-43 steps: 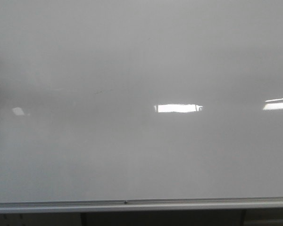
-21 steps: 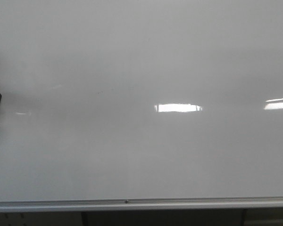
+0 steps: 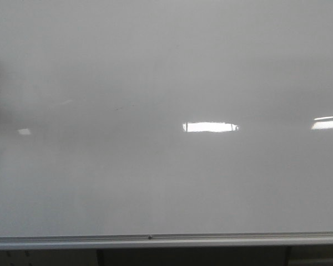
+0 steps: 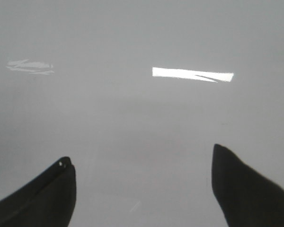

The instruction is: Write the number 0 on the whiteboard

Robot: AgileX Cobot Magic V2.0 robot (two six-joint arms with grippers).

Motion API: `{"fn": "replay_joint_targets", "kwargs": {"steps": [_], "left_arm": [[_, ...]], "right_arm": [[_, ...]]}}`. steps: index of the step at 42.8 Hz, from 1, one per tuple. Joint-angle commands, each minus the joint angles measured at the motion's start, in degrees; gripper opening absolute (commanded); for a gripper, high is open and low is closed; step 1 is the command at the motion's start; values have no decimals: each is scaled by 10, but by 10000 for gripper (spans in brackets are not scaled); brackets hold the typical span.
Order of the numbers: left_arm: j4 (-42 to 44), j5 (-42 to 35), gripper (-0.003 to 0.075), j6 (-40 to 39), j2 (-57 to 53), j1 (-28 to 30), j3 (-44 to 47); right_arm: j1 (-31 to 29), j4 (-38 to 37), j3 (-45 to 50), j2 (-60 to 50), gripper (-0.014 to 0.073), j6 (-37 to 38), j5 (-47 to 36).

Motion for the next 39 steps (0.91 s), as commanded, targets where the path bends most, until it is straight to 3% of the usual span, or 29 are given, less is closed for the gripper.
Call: {"fn": "replay_joint_targets", "kwargs": {"steps": [1,15,19,25,31,39], "left_arm": [[5,9,-19,-2,-32,-21,-15],[-10,293,-18,45,-102,-188,-84],[-92,367,-17,135,-106,-236,-114],[-348,509,-17,374,-106,-298,-163],[-435,598,-19,480,-106,-328,-189],[-483,725,-19,558,-106,-343,-206]], "right_arm": [[1,1,-20,8,607,-2,-43],[1,8,-66,67,607,-2,41],[1,23,-86,96,607,-2,72],[6,69,-127,147,607,-9,140],[23,132,-175,198,607,-74,236],[55,300,-239,267,607,-200,337]]}}
